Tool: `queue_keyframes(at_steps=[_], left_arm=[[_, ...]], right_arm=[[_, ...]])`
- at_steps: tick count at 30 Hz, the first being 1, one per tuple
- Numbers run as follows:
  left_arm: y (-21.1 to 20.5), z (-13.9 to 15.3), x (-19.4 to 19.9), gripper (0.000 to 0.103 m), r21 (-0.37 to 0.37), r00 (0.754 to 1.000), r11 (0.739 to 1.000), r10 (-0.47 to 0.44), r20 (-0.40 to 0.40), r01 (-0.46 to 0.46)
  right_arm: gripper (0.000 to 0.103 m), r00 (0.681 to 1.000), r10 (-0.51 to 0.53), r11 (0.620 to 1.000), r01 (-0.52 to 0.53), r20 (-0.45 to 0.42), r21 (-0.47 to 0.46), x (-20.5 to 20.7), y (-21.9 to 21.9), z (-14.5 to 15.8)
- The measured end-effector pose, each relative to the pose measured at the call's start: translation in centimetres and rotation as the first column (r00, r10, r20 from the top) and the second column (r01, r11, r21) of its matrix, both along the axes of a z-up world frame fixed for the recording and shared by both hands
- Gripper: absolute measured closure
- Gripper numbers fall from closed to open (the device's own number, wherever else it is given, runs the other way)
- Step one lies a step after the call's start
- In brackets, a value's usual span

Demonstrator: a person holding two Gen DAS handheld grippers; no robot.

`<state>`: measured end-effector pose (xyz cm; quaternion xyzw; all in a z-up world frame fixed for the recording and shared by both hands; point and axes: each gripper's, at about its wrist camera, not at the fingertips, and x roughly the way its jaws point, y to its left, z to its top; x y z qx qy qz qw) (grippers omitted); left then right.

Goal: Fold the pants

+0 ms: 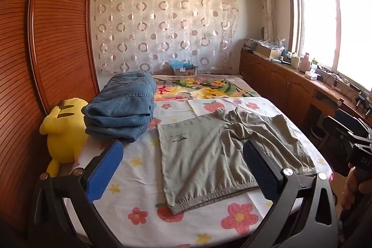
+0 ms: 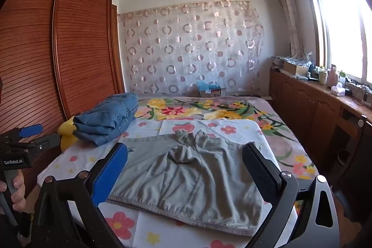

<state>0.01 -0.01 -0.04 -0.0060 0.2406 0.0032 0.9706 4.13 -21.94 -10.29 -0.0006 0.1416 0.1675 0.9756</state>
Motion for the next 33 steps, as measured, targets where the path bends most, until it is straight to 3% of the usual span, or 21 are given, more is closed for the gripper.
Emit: queue_keyframes(at_steps=[33], left_arm=[[0.13,0.00,-0.03,0.000,0.000,1.000,1.000,0.001,0.003,-0.001]], right_arm=[[0.004,1.000,0.006,1.000,-0.006,-0.010,0.020,-0.39,-0.09,0.30]])
